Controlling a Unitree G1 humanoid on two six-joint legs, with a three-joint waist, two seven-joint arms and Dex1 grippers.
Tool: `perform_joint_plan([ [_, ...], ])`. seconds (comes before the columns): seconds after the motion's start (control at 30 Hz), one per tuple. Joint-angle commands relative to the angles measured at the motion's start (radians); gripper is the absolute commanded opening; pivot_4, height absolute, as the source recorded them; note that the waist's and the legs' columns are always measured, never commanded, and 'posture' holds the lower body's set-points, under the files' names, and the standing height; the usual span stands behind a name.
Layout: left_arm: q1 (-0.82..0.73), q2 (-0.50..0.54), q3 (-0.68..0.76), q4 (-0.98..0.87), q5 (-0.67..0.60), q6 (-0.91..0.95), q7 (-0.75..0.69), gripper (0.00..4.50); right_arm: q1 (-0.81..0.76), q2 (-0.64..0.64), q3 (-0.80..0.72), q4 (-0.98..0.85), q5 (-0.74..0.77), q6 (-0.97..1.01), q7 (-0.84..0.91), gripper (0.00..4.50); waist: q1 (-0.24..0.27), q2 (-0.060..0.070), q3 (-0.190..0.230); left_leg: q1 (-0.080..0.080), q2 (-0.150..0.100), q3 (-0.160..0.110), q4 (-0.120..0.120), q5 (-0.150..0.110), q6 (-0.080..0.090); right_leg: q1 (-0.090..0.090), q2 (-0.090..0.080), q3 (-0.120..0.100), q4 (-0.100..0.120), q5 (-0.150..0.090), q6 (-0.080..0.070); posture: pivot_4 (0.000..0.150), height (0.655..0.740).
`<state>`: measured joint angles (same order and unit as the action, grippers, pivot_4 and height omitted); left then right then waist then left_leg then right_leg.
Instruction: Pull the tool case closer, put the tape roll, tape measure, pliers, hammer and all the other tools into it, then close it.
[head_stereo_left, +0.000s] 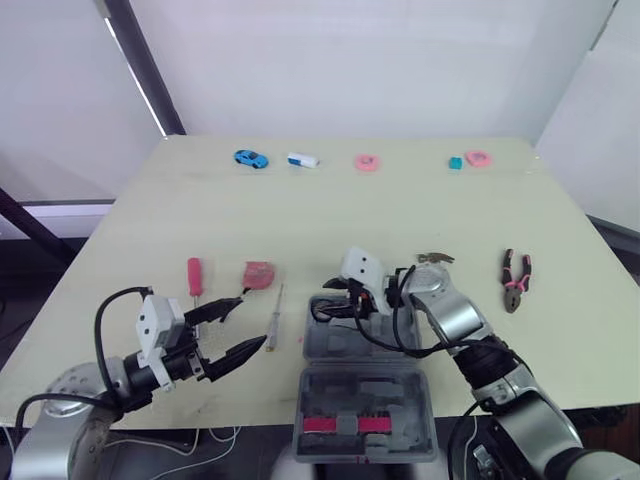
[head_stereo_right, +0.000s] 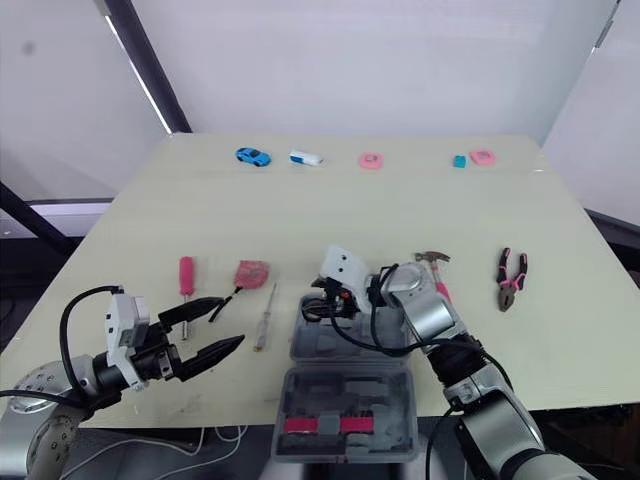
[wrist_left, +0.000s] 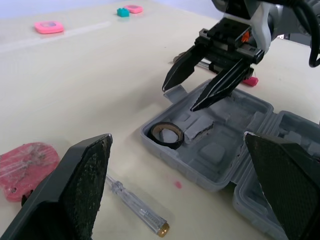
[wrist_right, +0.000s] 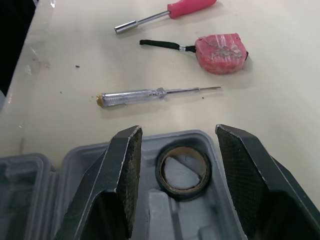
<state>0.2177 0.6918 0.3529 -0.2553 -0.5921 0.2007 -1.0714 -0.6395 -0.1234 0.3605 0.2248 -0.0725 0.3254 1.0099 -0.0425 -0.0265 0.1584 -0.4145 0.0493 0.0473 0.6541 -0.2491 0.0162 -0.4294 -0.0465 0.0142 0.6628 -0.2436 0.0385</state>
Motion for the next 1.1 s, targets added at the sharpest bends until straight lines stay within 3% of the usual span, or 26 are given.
perform_joint_plan([
  [0.03, -0.006, 0.013, 0.011, 0.002, -0.01, -0.002, -0.015, 4.5, 0.025, 0.002, 0.023, 0.023, -0.001, -0.073, -0.037, 2.46, 0.001, 0.0, 0.0, 0.0, 0.0, 0.0, 0.0, 0.0, 0.0, 0.0, 0.0, 0.0, 0.0, 0.0, 0.0, 0.15, 0.74],
  [0.33, -0.017, 0.021, 0.013, 0.01, -0.009, 0.007, -0.025, 4.5, 0.045, 0.025, 0.052, 0.133, -0.007, -0.102, -0.109, 2.46, 0.001, 0.0, 0.0, 0.0, 0.0, 0.0, 0.0, 0.0, 0.0, 0.0, 0.0, 0.0, 0.0, 0.0, 0.0, 0.15, 0.74],
  [0.63, -0.021, 0.024, 0.011, 0.012, -0.008, 0.01, -0.027, 4.5, 0.046, 0.023, 0.058, 0.164, -0.004, -0.009, -0.142, 2.46, 0.001, -0.001, -0.001, 0.001, 0.0, 0.0, 0.0, 0.0, -0.001, 0.001, 0.0, 0.001, 0.001, 0.0, 0.0, 0.15, 0.74],
  [0.93, -0.032, 0.019, 0.004, 0.028, -0.003, 0.004, -0.029, 4.5, 0.049, 0.01, -0.031, -0.055, 0.127, -0.025, -0.107, 2.46, 0.002, -0.001, -0.001, 0.0, 0.001, 0.0, 0.001, 0.001, -0.002, 0.0, 0.001, 0.0, 0.001, 0.0, 0.0, 0.15, 0.74],
  [1.1, -0.025, 0.007, 0.013, 0.052, -0.002, -0.006, -0.027, 4.5, 0.164, -0.077, -0.167, -0.235, 0.226, -0.007, -0.135, 2.46, 0.011, -0.001, -0.001, 0.0, 0.001, -0.001, 0.001, 0.001, -0.002, 0.001, 0.001, 0.0, 0.001, 0.0, 0.0, 0.15, 0.74],
])
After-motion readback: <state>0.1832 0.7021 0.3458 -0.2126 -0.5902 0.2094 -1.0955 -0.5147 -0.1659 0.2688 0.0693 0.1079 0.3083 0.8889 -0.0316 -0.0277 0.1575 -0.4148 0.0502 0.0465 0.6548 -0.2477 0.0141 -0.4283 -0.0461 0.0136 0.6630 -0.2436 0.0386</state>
